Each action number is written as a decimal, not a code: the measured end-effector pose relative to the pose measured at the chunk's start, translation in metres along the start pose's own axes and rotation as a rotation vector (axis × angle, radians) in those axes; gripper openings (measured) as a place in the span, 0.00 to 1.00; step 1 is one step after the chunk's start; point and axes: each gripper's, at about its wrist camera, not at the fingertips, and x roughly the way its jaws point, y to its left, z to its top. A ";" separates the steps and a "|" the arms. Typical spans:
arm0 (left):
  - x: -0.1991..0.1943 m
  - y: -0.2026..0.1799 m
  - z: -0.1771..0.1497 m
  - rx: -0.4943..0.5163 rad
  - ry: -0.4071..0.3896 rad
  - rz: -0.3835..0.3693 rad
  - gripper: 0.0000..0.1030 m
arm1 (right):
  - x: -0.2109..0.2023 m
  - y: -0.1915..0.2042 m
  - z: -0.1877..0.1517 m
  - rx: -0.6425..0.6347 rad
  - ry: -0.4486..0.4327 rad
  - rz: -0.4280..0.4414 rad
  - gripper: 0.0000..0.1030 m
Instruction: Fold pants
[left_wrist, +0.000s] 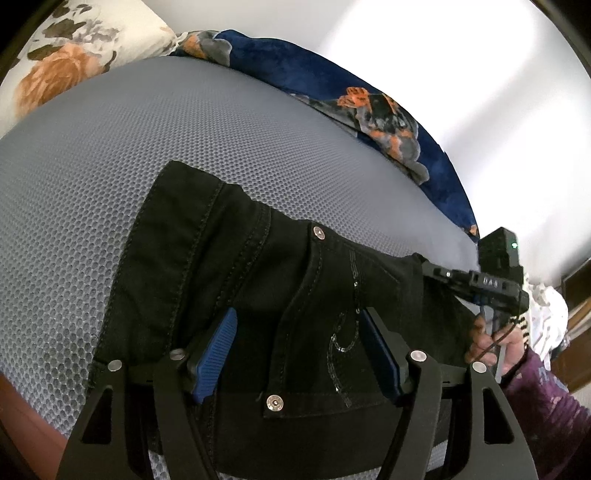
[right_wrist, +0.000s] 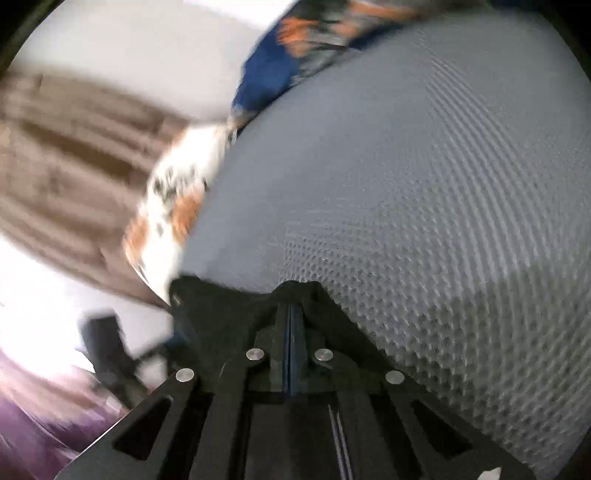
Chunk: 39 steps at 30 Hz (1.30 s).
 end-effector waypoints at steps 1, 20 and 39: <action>0.001 -0.001 0.000 0.005 0.001 0.000 0.67 | -0.004 0.001 -0.004 0.012 -0.008 0.012 0.01; 0.004 -0.021 0.006 0.060 -0.005 0.062 0.72 | -0.385 -0.069 -0.370 0.540 -0.869 -0.618 0.30; -0.034 -0.085 -0.006 0.123 -0.023 -0.016 0.72 | -0.378 -0.112 -0.384 0.729 -1.015 -0.211 0.31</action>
